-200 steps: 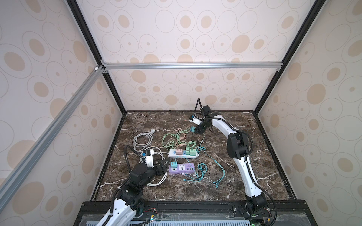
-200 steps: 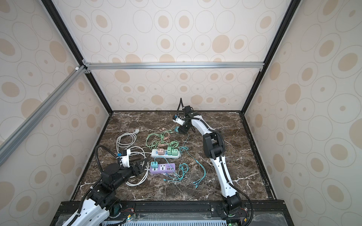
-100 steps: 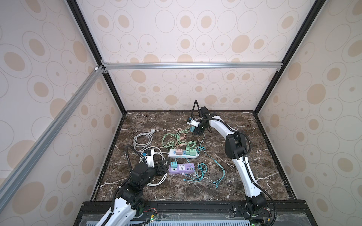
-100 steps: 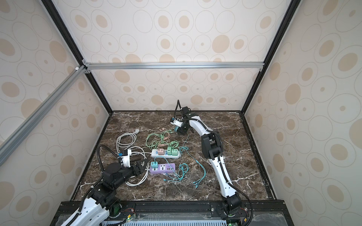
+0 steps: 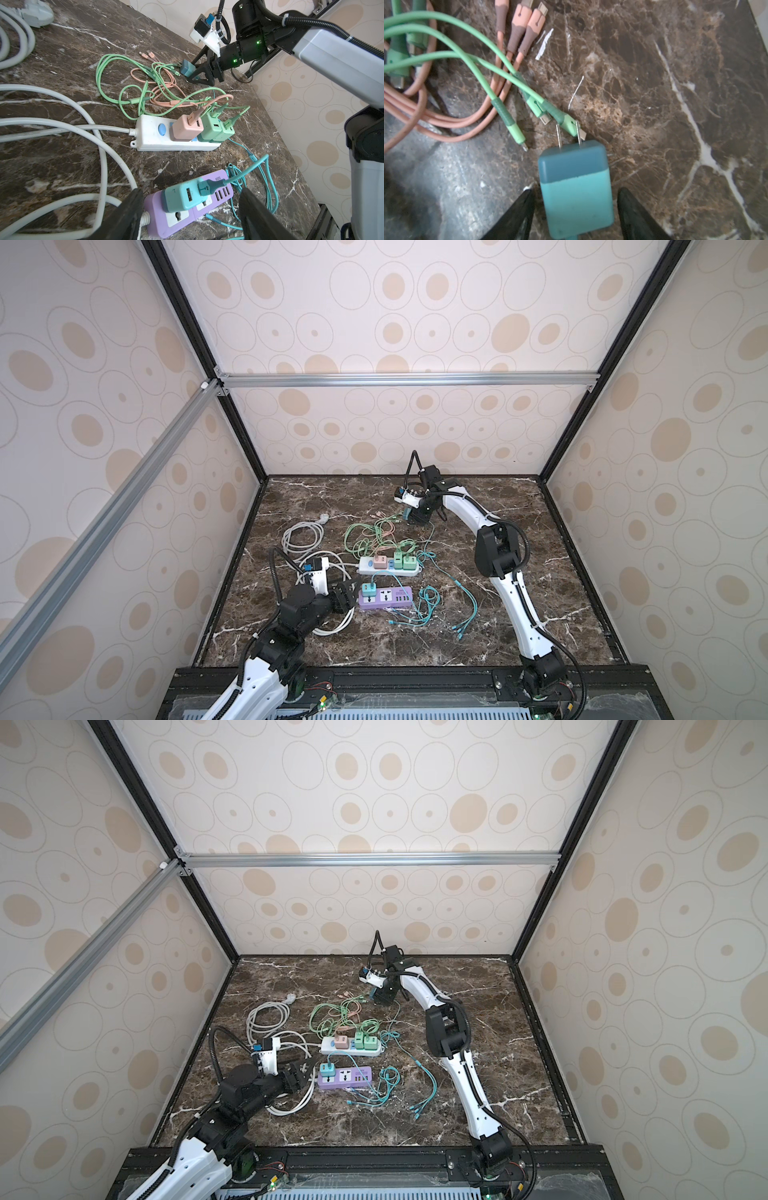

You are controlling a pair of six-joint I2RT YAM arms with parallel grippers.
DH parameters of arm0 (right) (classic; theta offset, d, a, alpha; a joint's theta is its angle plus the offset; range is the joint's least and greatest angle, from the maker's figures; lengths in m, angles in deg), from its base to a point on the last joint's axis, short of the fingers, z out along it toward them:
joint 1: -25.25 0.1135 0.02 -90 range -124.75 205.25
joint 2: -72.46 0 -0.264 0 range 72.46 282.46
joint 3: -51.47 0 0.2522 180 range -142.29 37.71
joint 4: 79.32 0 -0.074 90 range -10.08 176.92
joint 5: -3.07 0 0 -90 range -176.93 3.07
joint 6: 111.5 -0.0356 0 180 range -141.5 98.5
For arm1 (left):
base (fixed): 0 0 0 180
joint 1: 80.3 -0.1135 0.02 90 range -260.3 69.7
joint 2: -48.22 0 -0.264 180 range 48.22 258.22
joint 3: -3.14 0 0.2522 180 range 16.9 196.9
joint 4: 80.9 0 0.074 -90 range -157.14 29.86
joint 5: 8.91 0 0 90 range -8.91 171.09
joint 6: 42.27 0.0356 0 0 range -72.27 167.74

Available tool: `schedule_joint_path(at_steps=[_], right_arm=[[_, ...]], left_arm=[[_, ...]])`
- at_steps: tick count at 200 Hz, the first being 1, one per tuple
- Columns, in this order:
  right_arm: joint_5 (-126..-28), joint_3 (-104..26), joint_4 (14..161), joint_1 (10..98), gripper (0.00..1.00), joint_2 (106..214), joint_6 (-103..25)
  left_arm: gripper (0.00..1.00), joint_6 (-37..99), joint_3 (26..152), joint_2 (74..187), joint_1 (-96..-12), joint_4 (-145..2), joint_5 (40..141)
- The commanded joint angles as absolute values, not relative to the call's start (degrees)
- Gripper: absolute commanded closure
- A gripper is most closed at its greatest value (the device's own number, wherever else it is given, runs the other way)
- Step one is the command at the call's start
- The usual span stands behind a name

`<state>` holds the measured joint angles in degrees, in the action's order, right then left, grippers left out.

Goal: Insert the plug
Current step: 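Lower the right gripper and close it on the teal cube charger, then lift the teal charger toward the left gripper while the left gripper reaches for it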

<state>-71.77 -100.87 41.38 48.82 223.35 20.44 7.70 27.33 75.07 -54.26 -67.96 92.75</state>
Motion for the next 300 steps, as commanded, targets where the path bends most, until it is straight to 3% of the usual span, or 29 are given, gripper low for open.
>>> schedule_joint_path(at_steps=[1,40,121,160,199,250,300], right_arm=[[-69.78,-102.47,40.70,49.14,0.36,225.20,21.79],[-68.23,-102.34,39.94,49.13,0.52,224.86,21.39],[-66.06,-90.44,44.55,48.41,0.65,216.59,16.79],[-64.88,-73.04,58.12,47.62,0.70,204.07,11.92],[-73.24,-61.80,64.92,47.63,0.78,191.96,7.40],[-78.35,-46.14,72.31,48.25,0.79,175.71,4.78],[-73.48,-30.17,78.70,51.41,0.77,158.68,5.59]], left_arm=[[0.27,7.41,28.68,75.18,-54.57,-69.33,92.98],[0.28,7.28,28.67,74.76,-54.55,-69.03,93.12],[0.28,5.98,29.03,72.62,-54.57,-67.98,92.73],[0.27,5.19,30.02,73.07,-54.55,-67.78,94.67],[0.24,7.28,31.36,75.40,-54.47,-69.11,100.05],[0.22,11.07,36.67,81.67,-54.46,-68.47,103.95],[0.19,11.76,41.23,88.65,-54.46,-73.29,111.86]])
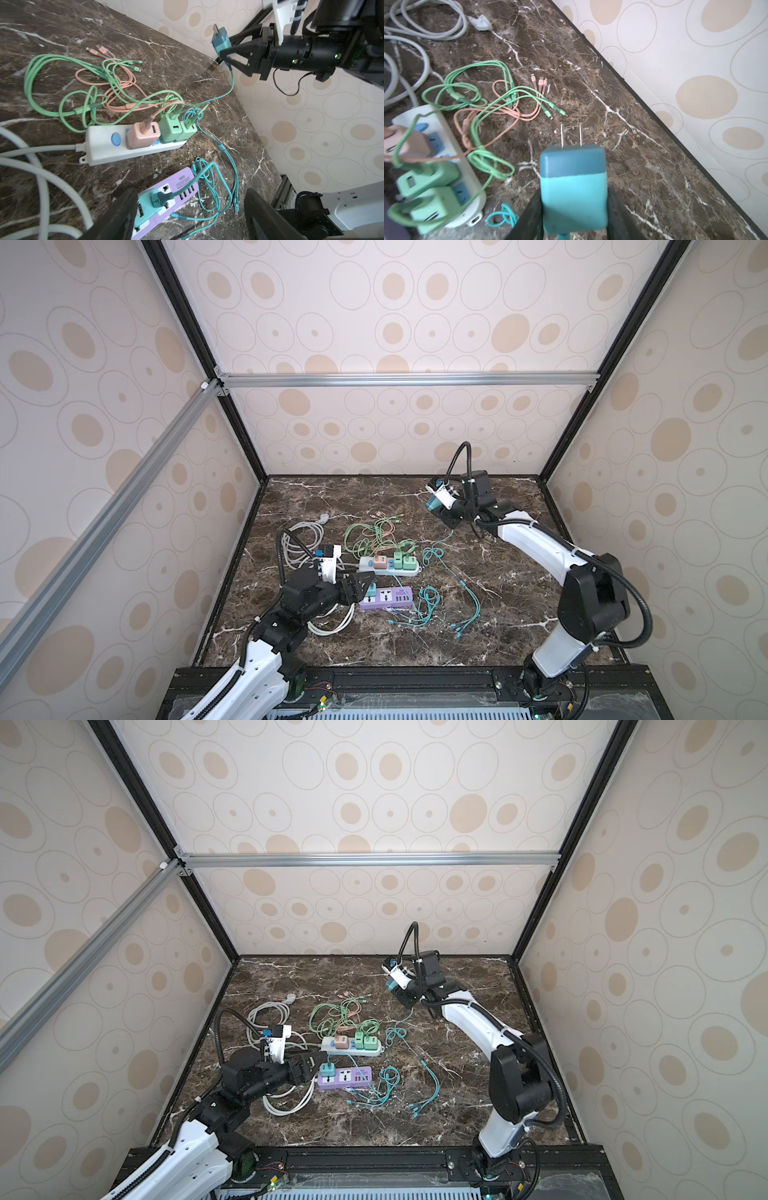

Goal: Insert the plug
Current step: 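Lift the teal charger toward the left gripper while the left gripper reaches for it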

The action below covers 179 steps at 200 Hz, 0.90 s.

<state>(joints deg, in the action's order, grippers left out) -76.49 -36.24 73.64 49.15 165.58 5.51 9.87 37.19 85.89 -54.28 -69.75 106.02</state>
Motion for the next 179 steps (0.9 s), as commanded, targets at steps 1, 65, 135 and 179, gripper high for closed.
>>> schedule_joint_path(at_steps=[1,65,135,179], right_arm=[[-73.35,-29.85,78.90,51.51,0.77,158.37,5.58],[-72.28,-16.98,81.80,63.05,0.78,142.98,8.12],[-76.29,-16.28,79.89,73.31,0.78,138.73,11.32],[-79.65,-17.46,79.82,76.89,0.79,139.50,13.11]], left_arm=[[0.19,11.78,41.28,88.82,-54.46,-73.33,111.99],[0.19,5.92,45.30,96.52,-54.29,-86.61,125.73],[0.25,4.29,49.57,101.71,-53.93,-88.18,129.56],[0.31,3.27,49.24,102.29,-53.75,-90.10,131.23]])
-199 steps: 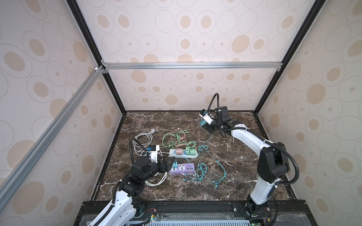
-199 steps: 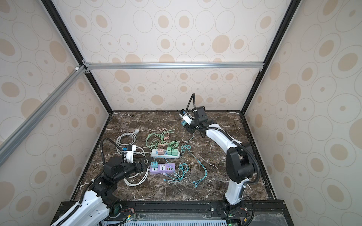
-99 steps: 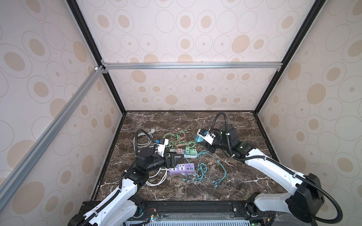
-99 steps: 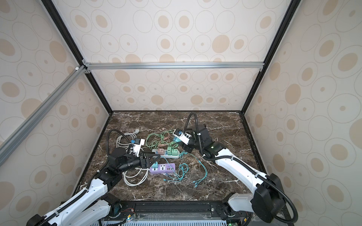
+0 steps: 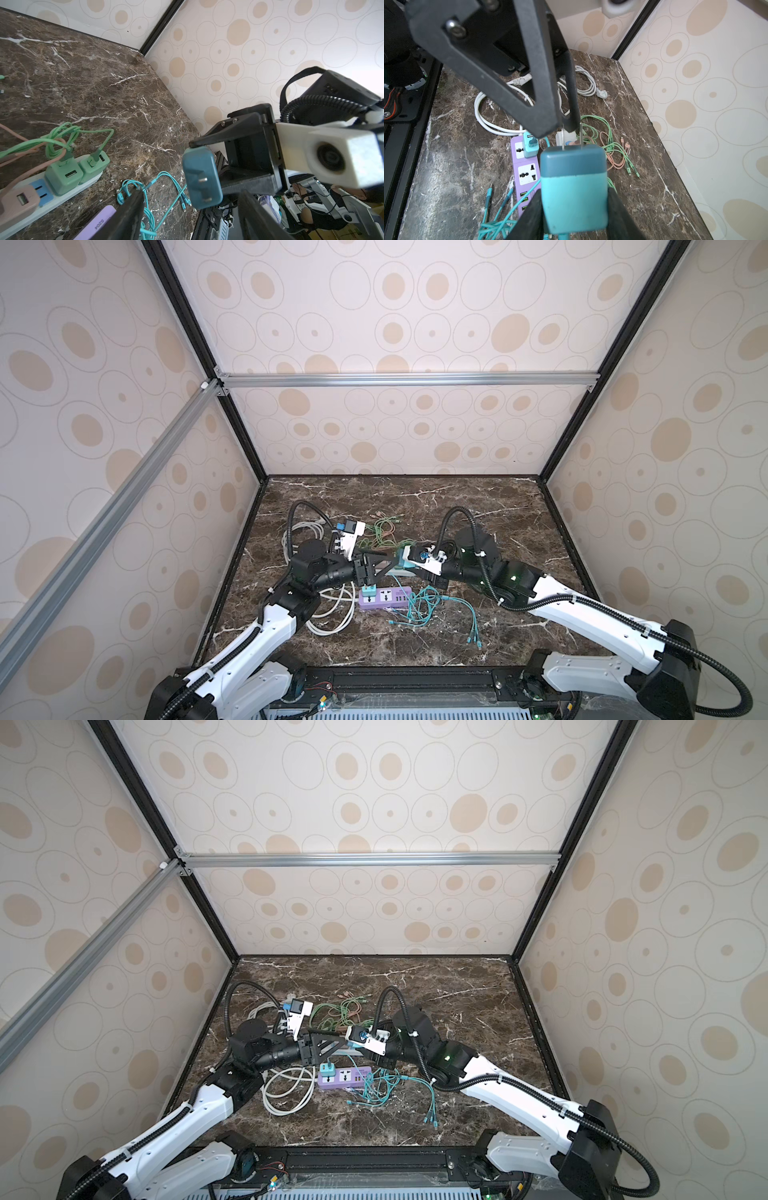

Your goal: Insert the plug

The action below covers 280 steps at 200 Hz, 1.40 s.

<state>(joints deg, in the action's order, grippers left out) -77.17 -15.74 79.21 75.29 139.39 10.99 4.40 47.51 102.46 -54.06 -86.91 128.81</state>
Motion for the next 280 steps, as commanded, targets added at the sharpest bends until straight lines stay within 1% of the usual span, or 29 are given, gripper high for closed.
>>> schedule_joint_path(at_steps=[1,29,65,94,122,180,200,243,255,263,280], right_arm=[[-79.73,-17.47,79.77,76.91,0.79,139.51,13.12],[-81.85,-18.15,79.80,78.32,0.79,140.26,14.07],[-83.39,-18.36,80.06,79.39,0.79,141.25,14.68],[-84.29,-18.90,79.54,79.56,0.79,141.52,15.53],[-84.55,-19.07,79.53,79.59,0.79,141.21,15.86],[-85.50,-19.26,79.07,79.93,0.79,141.15,17.02],[-85.95,-19.33,78.74,79.98,0.79,141.53,17.21],[-86.58,-18.89,79.16,79.98,0.78,141.88,17.58],[-86.75,-18.79,79.37,80.00,0.76,141.85,17.54],[-86.93,-18.56,79.53,80.00,0.71,141.89,17.38],[-87.62,-17.87,80.43,79.99,0.57,141.42,16.12]], left_arm=[[0.31,3.27,49.24,102.33,-53.75,-90.13,131.25],[0.36,3.26,49.15,102.44,-53.67,-89.70,131.29],[0.46,1.74,48.12,103.50,-53.41,-91.22,132.58],[0.51,0.94,47.88,103.57,-53.20,-92.40,132.93],[0.53,0.91,48.10,104.11,-52.84,-92.42,133.62],[0.56,1.24,48.27,105.95,-51.65,-92.74,133.82],[0.62,1.31,48.28,106.31,-51.47,-92.98,133.30],[0.72,1.62,48.36,106.67,-51.40,-92.98,132.76],[0.74,1.60,48.36,106.75,-51.39,-93.04,132.60],[0.75,1.61,48.36,106.67,-51.39,-93.10,132.35],[0.78,1.59,48.27,106.50,-51.39,-93.33,131.73]])
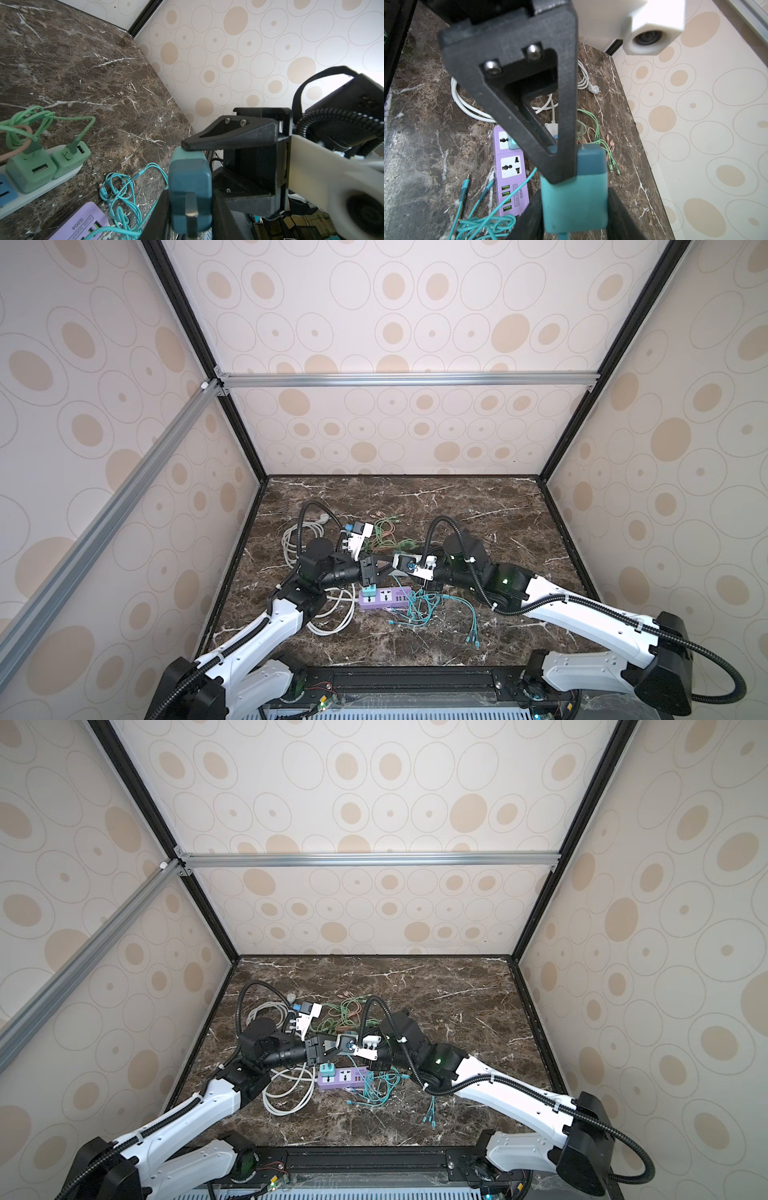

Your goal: Insert the plug

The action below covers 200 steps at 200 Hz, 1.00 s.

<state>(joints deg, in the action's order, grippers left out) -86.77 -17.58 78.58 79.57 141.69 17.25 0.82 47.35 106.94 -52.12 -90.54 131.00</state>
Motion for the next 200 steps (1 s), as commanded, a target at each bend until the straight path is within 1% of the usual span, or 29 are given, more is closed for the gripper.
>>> schedule_joint_path(at_steps=[1,13,27,59,81,89,102,123,142,151,178,200], right_arm=[[-87.67,-17.85,80.47,79.95,0.56,141.35,15.99],[-88.10,-17.14,80.85,79.98,0.50,140.43,13.46],[-88.72,-16.41,80.25,79.94,0.45,138.83,9.86],[-88.98,-12.36,82.00,80.00,0.36,132.73,1.79],[-86.94,-10.34,83.19,79.75,0.32,128.09,-5.80],[-85.60,-9.01,84.61,79.45,0.30,126.51,-9.45],[-81.25,-7.39,85.80,78.37,0.30,124.34,-14.40],[-73.52,-4.40,89.95,75.67,0.32,121.79,-23.84],[-66.83,-0.40,97.34,74.00,0.32,120.98,-32.19],[-64.39,1.39,101.10,73.89,0.31,121.04,-35.19],[-60.82,6.57,116.36,73.91,0.26,123.71,-44.70],[-60.55,6.85,122.29,73.93,0.25,127.49,-47.69]], left_arm=[[0.78,1.64,48.27,106.50,-51.38,-93.33,131.59],[0.80,1.81,48.02,106.15,-51.40,-93.50,130.73],[0.82,2.19,47.94,105.79,-51.34,-93.63,129.66],[0.88,2.99,47.92,105.52,-51.39,-94.03,127.48],[0.89,3.57,47.71,105.62,-51.43,-94.84,125.75],[0.92,3.78,47.59,105.55,-51.38,-95.60,125.05],[0.95,3.73,47.12,105.22,-51.39,-97.39,124.06],[0.96,3.57,46.74,104.59,-51.34,-100.22,123.11],[0.97,3.06,46.94,104.55,-51.39,-102.50,122.41],[0.97,2.77,47.14,104.73,-51.40,-103.58,122.40],[0.98,1.47,47.22,105.52,-51.37,-108.14,122.65],[0.98,-1.05,46.52,106.47,-51.13,-114.30,123.52]])
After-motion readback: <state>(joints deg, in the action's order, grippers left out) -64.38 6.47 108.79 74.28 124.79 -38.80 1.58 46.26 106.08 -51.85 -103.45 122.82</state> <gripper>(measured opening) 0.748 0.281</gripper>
